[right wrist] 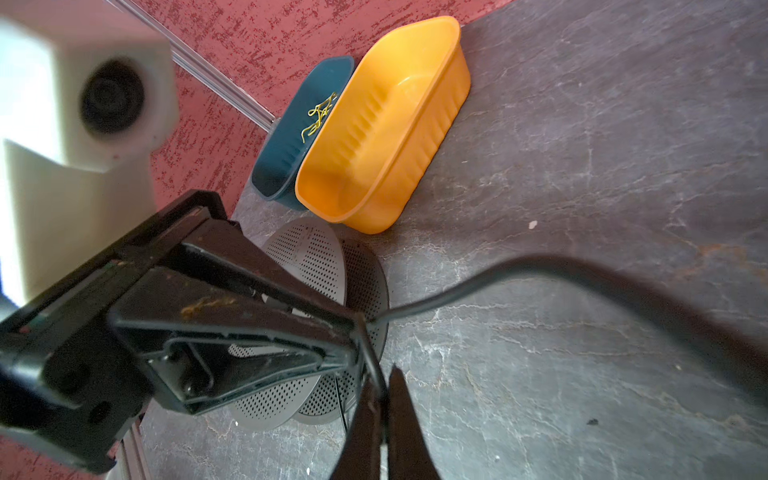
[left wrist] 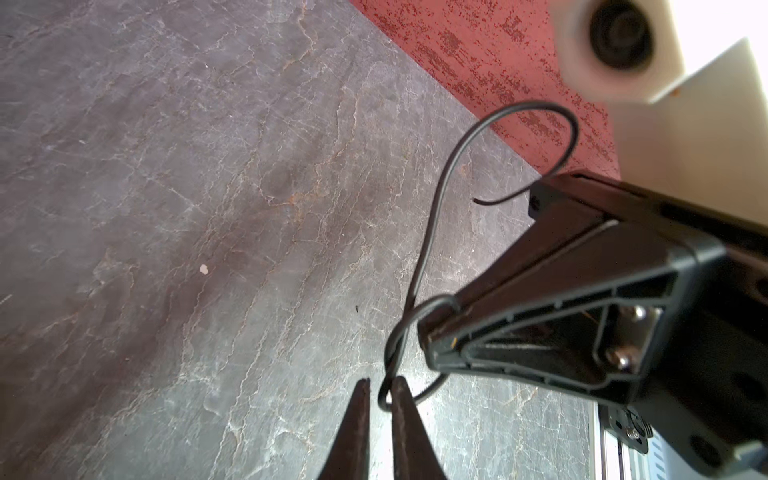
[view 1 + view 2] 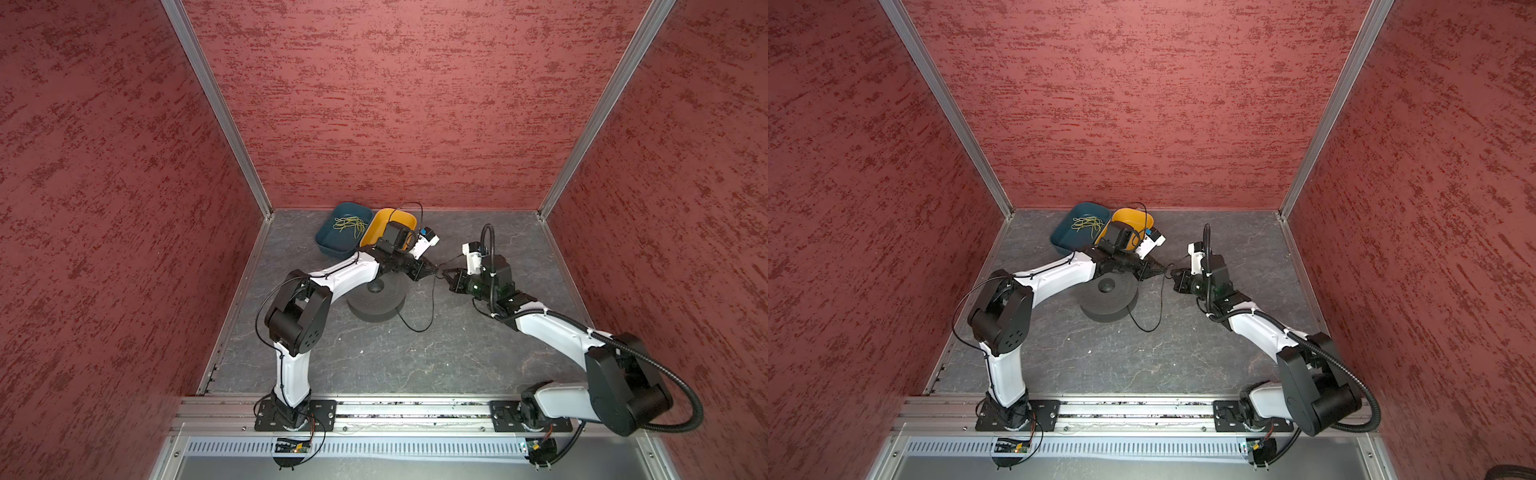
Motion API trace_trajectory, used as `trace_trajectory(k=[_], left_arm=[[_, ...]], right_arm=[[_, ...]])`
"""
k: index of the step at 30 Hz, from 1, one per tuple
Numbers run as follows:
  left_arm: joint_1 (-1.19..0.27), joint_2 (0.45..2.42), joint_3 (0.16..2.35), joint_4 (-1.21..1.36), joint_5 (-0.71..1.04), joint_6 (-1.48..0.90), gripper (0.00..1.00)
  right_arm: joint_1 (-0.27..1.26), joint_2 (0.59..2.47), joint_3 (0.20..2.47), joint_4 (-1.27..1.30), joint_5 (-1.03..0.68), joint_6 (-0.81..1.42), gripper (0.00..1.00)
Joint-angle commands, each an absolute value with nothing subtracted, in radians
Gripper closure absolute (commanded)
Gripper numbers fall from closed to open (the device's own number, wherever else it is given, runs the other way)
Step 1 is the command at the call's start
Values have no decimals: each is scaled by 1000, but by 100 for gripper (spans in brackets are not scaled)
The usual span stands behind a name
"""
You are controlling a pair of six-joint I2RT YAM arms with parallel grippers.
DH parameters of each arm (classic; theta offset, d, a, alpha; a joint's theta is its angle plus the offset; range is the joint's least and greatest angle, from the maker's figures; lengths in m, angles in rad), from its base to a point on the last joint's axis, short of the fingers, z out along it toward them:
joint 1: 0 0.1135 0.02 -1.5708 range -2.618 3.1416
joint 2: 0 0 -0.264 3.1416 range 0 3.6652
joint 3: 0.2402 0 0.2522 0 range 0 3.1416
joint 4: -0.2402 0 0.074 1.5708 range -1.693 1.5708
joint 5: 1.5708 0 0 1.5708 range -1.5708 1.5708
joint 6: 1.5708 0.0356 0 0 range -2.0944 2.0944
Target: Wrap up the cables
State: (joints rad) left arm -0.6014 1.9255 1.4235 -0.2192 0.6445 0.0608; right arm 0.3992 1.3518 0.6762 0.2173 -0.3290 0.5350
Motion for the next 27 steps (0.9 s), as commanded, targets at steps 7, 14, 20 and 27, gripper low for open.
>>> trace_trajectory(k=[7, 14, 20, 27], left_arm=[[-607, 1968, 1467, -246, 610, 68, 90], [-609, 1965, 1466, -244, 581, 60, 97], [-601, 1940, 1444, -204, 517, 24, 100], [-593, 1905, 1403, -162, 492, -4, 100]], right_arm=[[428, 1336, 703, 248, -334, 501, 100], [428, 1328, 695, 252, -323, 491, 100], [429, 1316, 672, 249, -299, 488, 100], [426, 1338, 692, 174, -193, 541, 100]])
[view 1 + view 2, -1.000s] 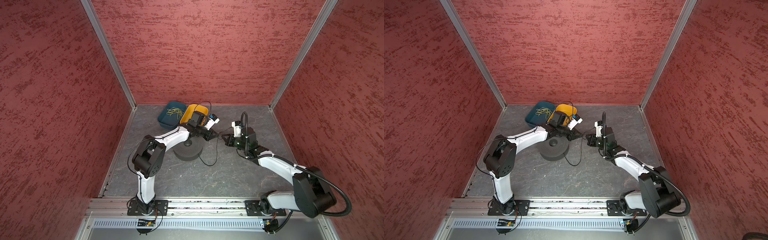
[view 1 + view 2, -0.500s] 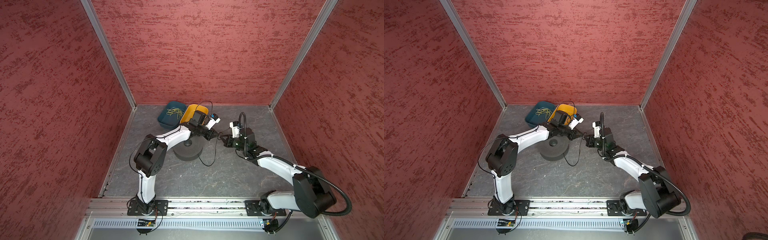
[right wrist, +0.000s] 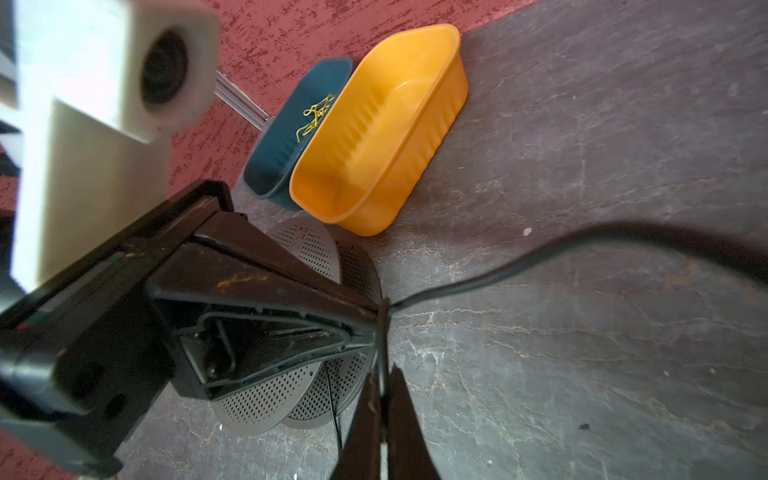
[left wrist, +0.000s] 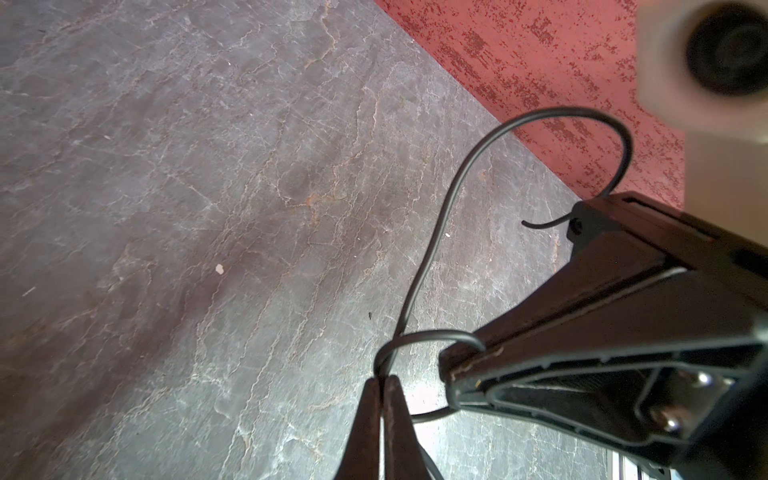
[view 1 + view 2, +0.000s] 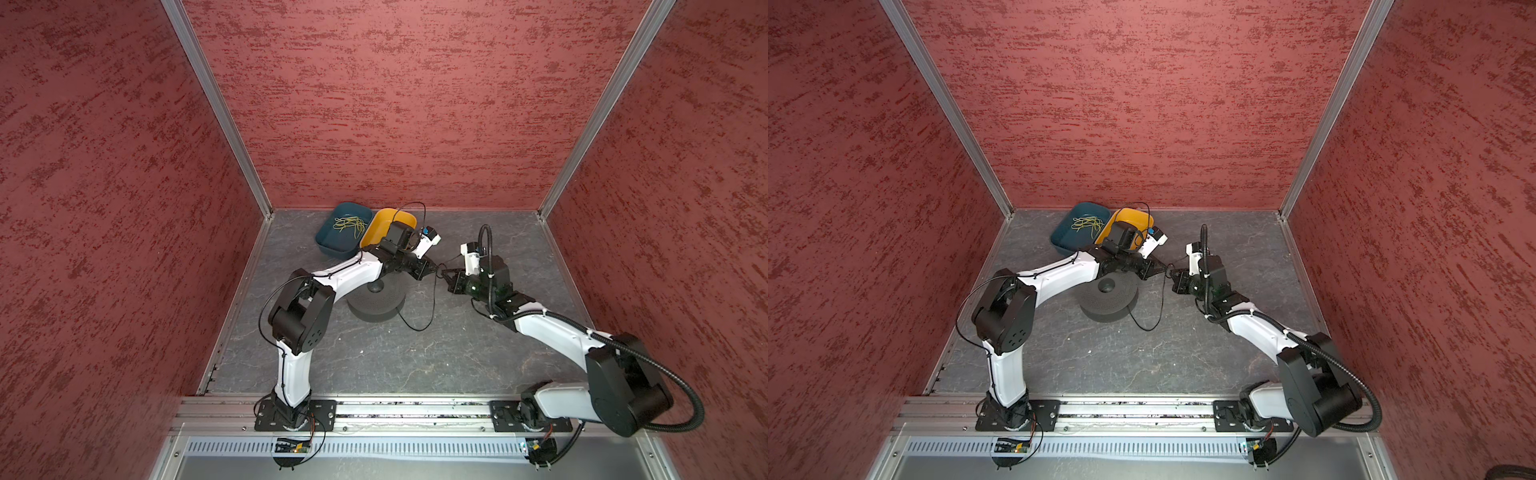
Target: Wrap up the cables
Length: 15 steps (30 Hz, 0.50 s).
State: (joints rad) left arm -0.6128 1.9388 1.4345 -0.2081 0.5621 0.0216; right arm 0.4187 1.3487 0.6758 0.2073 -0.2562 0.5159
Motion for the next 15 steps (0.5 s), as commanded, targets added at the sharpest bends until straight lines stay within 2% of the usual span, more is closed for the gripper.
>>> trace_trajectory(k=[1, 9, 15], left_arm=[[-589, 1893, 1386, -149, 497, -12, 100], [-580, 1811, 1274, -67, 507, -23, 100], [-567, 1763, 1207, -8, 435, -65, 100]], right_arm=[[426, 1351, 702, 157, -182, 552, 100], [410, 1392, 724, 147, -126, 654, 100], [390, 1404, 729, 126, -66, 714, 100]])
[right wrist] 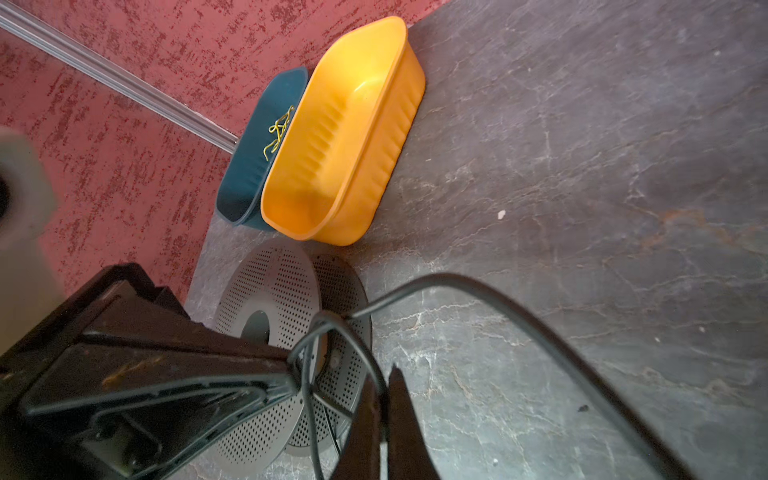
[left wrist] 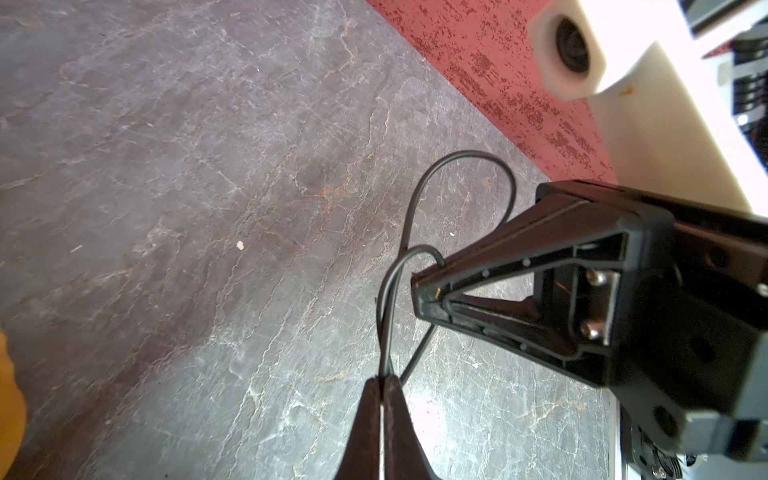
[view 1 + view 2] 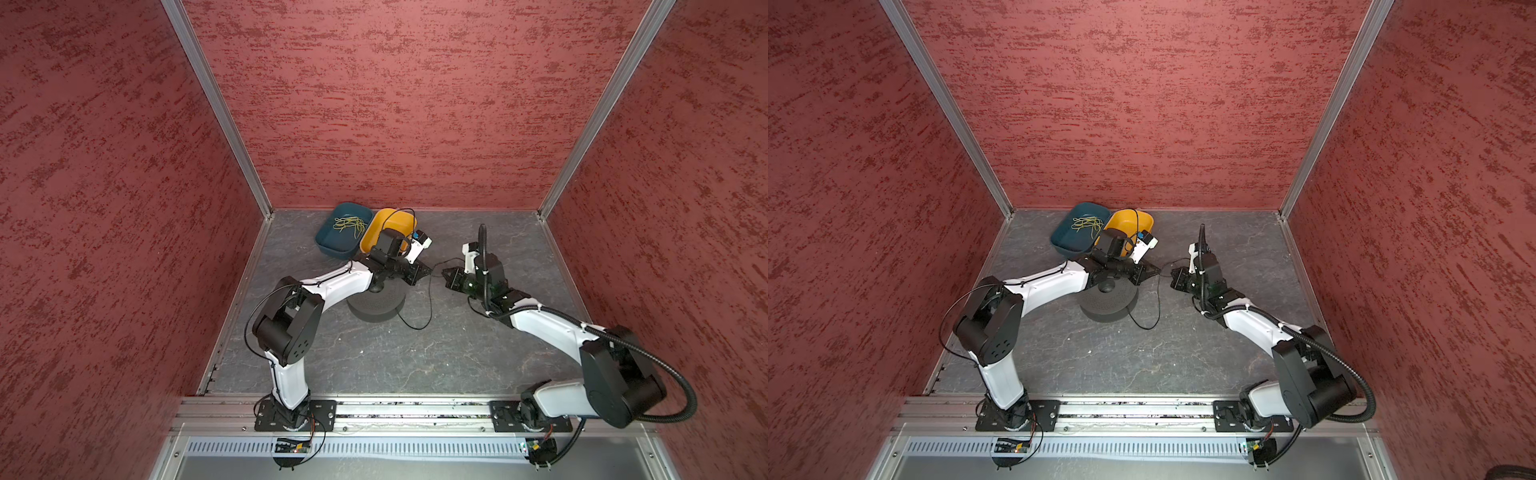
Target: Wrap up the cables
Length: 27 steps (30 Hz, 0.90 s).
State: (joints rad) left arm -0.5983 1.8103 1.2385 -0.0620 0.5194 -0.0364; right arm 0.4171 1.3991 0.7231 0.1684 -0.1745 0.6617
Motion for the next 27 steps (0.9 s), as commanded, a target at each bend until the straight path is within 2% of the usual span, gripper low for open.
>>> trace_trajectory(k=[1, 7, 12, 17, 19, 21, 24, 27], left_arm=[[-564, 1750, 1187, 19, 420, -88, 100], [-563, 1668, 1074, 176, 323, -220, 100], [-586, 1587, 1005, 252, 277, -219, 100], [-581, 1595, 1022, 236, 351, -190, 99], [-565, 1623, 1063, 191, 425, -165, 81], [-547, 1664, 1118, 138, 511, -144, 73], [-543, 1724, 1189, 72, 600, -93, 65], [-539, 1780, 1249, 28, 667, -63, 62]], right_arm=[[387, 1398, 720, 139, -58, 728, 100], [383, 1412, 727, 153, -53, 771, 100], [342, 1434, 699, 203, -69, 821, 100], [339, 1448, 688, 296, -141, 797, 100], [339, 1448, 680, 314, -168, 773, 100], [339, 1440, 672, 325, -196, 744, 100], [339, 1414, 653, 341, -237, 701, 100], [341, 1392, 644, 328, -269, 665, 100]])
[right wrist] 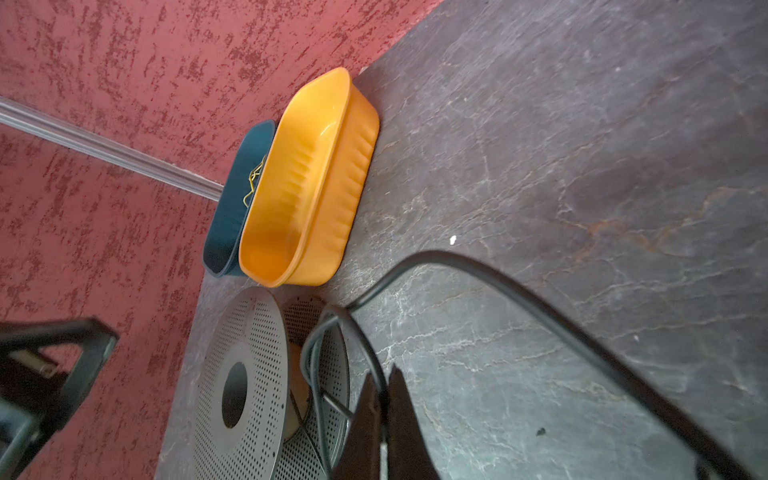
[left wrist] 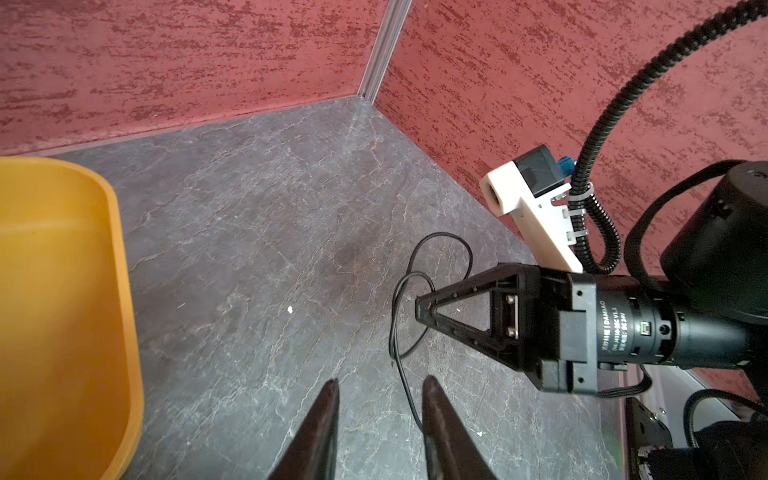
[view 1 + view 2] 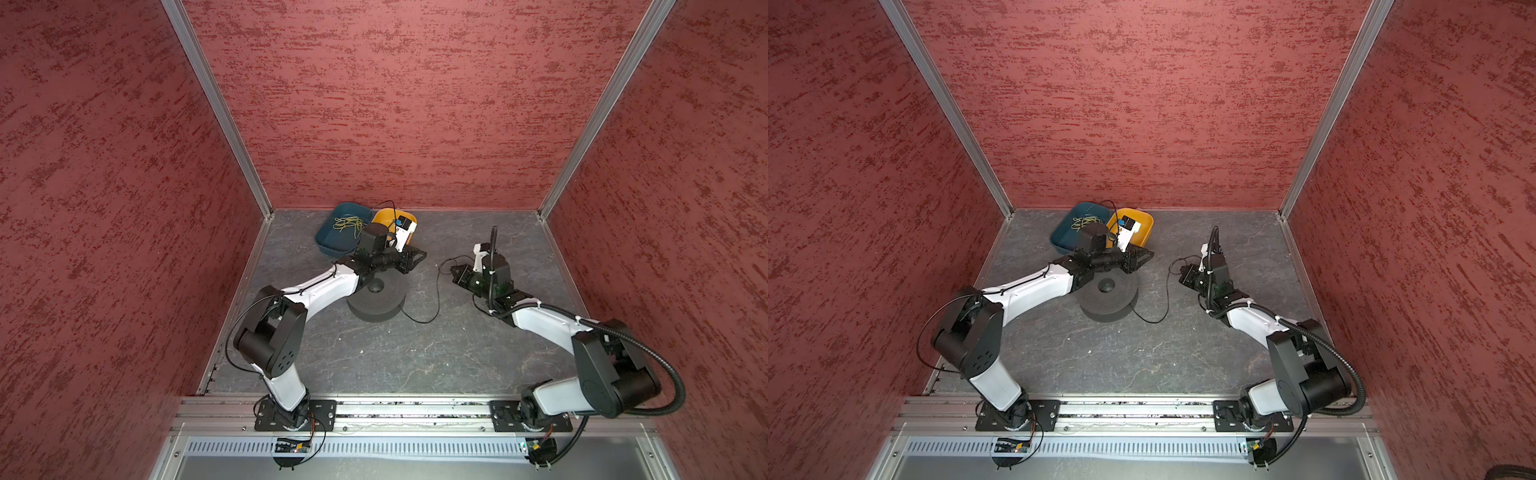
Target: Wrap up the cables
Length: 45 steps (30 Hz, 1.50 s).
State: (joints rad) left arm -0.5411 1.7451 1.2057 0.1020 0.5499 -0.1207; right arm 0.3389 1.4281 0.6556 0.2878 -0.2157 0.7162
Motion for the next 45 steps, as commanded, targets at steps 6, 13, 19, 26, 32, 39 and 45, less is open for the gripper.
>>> trace_trajectory(k=[6, 13, 19, 26, 32, 39, 45], left_arm=[[-543, 1887, 1355, -54, 826, -34, 56], [-543, 1965, 1420, -143, 957, 2, 59], [-543, 1990, 1449, -176, 1001, 5, 64], [-546, 2014, 1466, -192, 995, 8, 73], [-544, 2020, 1466, -190, 947, 4, 67], [-545, 2039, 1482, -186, 946, 0, 68], [-545, 2057, 1493, -177, 933, -11, 71]], right_arm=[[340, 1363, 625, 322, -325, 611, 100], [340, 1346, 627, 316, -344, 581, 100], [340, 1347, 628, 325, -353, 581, 100], [340, 1347, 629, 327, -358, 584, 100], [342, 1346, 629, 328, -363, 584, 100], [343, 1347, 629, 335, -372, 587, 100], [346, 1346, 628, 333, -372, 582, 100]])
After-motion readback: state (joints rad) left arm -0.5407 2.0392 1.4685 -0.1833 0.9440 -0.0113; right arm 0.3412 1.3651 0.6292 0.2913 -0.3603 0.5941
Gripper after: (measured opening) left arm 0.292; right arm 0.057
